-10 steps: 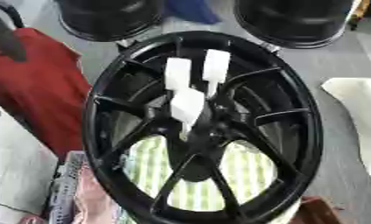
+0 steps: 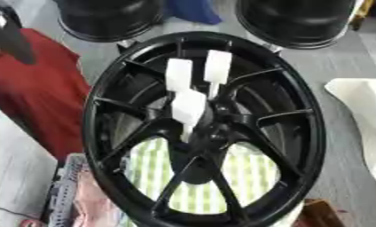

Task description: Pull the pin out of the wheel hub.

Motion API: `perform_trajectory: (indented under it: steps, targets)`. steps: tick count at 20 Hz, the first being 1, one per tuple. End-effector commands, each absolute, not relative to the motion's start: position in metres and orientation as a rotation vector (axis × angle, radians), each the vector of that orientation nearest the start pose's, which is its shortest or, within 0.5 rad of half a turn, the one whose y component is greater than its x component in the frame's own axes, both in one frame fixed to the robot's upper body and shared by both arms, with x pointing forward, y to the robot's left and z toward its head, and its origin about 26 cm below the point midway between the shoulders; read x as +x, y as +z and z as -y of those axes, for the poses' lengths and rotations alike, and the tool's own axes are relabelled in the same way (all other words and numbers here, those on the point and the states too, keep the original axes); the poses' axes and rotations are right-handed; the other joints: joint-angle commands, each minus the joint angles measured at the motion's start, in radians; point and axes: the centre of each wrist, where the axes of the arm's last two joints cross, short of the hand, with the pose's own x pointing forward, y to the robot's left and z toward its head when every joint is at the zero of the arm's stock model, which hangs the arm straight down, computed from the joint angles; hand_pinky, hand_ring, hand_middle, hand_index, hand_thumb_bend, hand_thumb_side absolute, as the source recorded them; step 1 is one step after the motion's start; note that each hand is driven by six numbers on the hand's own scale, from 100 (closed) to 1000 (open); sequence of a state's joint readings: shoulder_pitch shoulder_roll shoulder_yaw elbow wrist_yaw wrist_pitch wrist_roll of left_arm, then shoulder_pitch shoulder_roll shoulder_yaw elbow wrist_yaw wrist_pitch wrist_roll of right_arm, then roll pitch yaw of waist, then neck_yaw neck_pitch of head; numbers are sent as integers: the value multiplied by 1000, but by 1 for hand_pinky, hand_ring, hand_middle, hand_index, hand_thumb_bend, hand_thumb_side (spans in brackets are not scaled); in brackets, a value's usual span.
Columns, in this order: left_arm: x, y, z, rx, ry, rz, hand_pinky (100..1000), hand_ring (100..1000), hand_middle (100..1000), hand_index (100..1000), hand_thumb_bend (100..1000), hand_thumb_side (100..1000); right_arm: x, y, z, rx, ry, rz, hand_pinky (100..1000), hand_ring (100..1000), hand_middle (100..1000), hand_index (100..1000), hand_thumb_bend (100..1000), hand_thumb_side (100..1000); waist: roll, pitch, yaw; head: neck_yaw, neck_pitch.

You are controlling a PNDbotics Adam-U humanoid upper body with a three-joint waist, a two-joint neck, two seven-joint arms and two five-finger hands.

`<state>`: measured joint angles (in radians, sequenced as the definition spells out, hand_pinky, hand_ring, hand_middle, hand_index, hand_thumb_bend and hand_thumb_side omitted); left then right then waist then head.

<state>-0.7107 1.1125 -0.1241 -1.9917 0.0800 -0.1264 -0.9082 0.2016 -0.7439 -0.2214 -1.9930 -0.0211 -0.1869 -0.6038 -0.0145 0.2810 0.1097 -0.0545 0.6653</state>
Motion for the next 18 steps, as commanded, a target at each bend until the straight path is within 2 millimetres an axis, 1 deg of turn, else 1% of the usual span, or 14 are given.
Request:
perform_trajectory:
  steps: [1, 5, 7, 14, 18]
  targets:
    - [275, 389, -278, -625, 2826, -2104, 872, 793, 757, 845, 100, 567, 226, 169, 402, -978, 82, 2153, 558, 629, 551, 595, 113, 155, 4, -21, -4, 3, -6]
    - [280, 386, -258, -664, 2847, -2054, 865, 795, 759, 845, 100, 548, 226, 169, 402, -970, 82, 2152, 556, 628, 550, 594, 109, 159, 11, -22, -10, 5, -6]
    - [285, 386, -250, -677, 2853, -2053, 866, 794, 758, 845, 100, 555, 226, 169, 401, -967, 82, 2150, 556, 627, 550, 593, 108, 160, 14, -22, -12, 4, -6]
    - [306, 392, -226, -680, 2888, -2149, 872, 786, 754, 845, 100, 579, 227, 167, 400, -961, 70, 2147, 553, 624, 547, 591, 101, 165, 25, -20, -13, -2, -1]
    - [316, 393, -211, -725, 2903, -2203, 872, 786, 755, 850, 100, 574, 227, 167, 399, -955, 60, 2146, 552, 622, 545, 589, 100, 169, 30, -19, -14, -6, -1]
